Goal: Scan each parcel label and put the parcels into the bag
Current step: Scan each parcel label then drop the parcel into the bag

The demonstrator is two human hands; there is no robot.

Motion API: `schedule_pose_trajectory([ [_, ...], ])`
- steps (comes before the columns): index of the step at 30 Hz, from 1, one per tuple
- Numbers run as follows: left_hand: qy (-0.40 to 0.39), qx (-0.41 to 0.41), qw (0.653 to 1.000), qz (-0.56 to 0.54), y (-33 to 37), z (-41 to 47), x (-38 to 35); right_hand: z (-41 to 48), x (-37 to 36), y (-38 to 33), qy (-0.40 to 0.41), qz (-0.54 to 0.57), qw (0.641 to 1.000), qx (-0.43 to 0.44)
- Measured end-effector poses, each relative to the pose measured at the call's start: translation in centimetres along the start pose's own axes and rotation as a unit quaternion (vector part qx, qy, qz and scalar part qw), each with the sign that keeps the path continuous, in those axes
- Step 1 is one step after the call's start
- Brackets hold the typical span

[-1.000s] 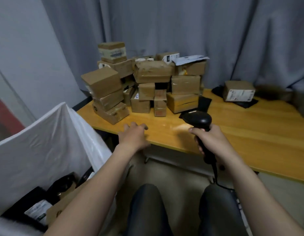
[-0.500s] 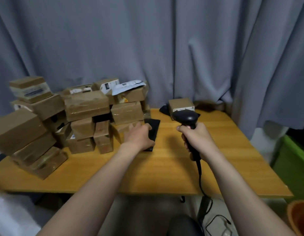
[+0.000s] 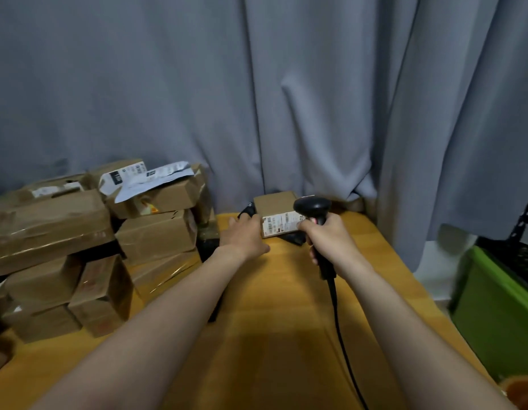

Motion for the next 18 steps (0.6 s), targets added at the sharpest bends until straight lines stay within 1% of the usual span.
schedule_pose_trajectory([
  [2,-0.007,-0.004,1.000,-0.009,0.1,2.6,-0.9,1.8,0.3,0.5,0.005,-0.001,1.000,-0.004],
  [6,-0.015,-0.006,0.997,-0.082,0.3,7.7,-1.6,5.0,1.0,1.6,0.020,-0.001,1.000,-0.018],
  [12,-0.043,-0.006,0.999,-0.029,-0.5,13.6,-2.2,8.7,0.7,3.3,0.007,0.003,0.999,-0.043],
  [18,-0.071,-0.028,0.997,-0.021,-1.5,17.0,-3.4,10.1,0.4,5.1,-0.001,0.010,0.998,-0.065],
])
Point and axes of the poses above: each hand's wrist, its own z-axis towards the middle knuckle, its own x-axis out of the back of the hand, y = z × x, the point moved 2 cm from there along z, towards the middle knuckle, and after that the axes turned 10 degrees about -x, right-handed, at the moved point
